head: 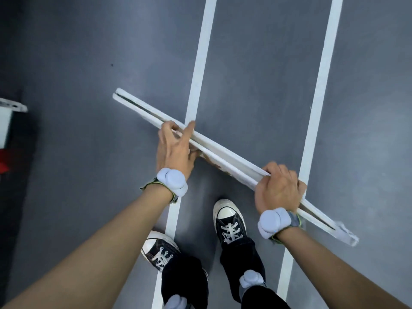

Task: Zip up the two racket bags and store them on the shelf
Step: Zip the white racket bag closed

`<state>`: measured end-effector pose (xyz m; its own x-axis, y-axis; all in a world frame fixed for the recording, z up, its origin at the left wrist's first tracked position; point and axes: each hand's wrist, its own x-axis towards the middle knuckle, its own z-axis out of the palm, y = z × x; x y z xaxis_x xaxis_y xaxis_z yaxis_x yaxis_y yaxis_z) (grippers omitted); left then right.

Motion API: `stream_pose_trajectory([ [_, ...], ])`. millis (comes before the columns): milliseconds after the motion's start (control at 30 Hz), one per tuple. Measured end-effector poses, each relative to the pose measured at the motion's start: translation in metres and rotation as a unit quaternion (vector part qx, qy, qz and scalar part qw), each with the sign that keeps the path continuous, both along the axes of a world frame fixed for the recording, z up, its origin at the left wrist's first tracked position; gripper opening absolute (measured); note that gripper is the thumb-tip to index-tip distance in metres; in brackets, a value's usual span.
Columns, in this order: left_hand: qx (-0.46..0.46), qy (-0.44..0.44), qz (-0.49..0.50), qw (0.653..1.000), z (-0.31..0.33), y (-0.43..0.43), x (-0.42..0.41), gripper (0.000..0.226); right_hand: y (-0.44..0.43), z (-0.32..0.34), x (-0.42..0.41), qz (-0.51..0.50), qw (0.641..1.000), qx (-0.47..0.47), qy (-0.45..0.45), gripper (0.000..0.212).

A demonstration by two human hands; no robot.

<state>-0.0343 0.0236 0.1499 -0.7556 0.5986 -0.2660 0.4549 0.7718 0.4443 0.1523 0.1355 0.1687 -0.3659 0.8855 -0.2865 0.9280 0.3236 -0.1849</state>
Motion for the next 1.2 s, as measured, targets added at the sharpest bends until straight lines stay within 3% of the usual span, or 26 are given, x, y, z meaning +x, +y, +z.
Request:
stream_pose_trajectory([
  [100, -0.01, 0.057, -0.036, 0.998, 0.051, -0.007, -0.021, 0.028, 0.001, 0.044, -0.006, -0.003, 0.999, -0.039, -0.001, 0.019],
  [200, -0.019, 0.092, -0.055, 0.994, 0.105, -0.014, -0.034, 0.014, 0.005, 0.093, -0.017, -0.026, 0.998, -0.06, 0.016, 0.026],
  [367, -0.002, 0.134, -0.02, 0.991, 0.205, -0.027, -0.047, 0.013, 0.008, 0.184, -0.049, -0.045, 0.993, -0.078, 0.081, 0.045],
  [567, -0.015, 0.155, 0.019, 0.988, 0.353, -0.041, -0.076, 0.017, 0.008, 0.328, -0.101, 0.009, 0.976, -0.11, 0.187, 0.043],
  [667, -0.035, 0.161, 0.017, 0.986, 0.426, -0.045, -0.082, 0.019, -0.002, 0.399, -0.131, 0.071, 0.963, -0.157, 0.206, 0.039],
  [767, -0.043, 0.174, 0.042, 0.983, 0.503, -0.053, -0.086, 0.021, -0.016, 0.475, -0.166, 0.204, 0.948, -0.184, 0.162, 0.054],
  [833, -0.046, 0.186, 0.067, 0.979, 0.562, -0.064, -0.085, 0.02, -0.026, 0.532, -0.187, 0.275, 0.931, -0.188, 0.15, 0.051],
  [967, -0.043, 0.214, 0.111, 0.969, 0.652, -0.084, -0.082, 0.015, -0.045, 0.613, -0.215, 0.344, 0.901, -0.176, 0.197, 0.025],
  [1200, -0.077, 0.322, 0.22, 0.917, 0.81, -0.169, -0.061, 0.032, -0.088, 0.725, -0.23, 0.384, 0.866, -0.214, 0.237, 0.033],
])
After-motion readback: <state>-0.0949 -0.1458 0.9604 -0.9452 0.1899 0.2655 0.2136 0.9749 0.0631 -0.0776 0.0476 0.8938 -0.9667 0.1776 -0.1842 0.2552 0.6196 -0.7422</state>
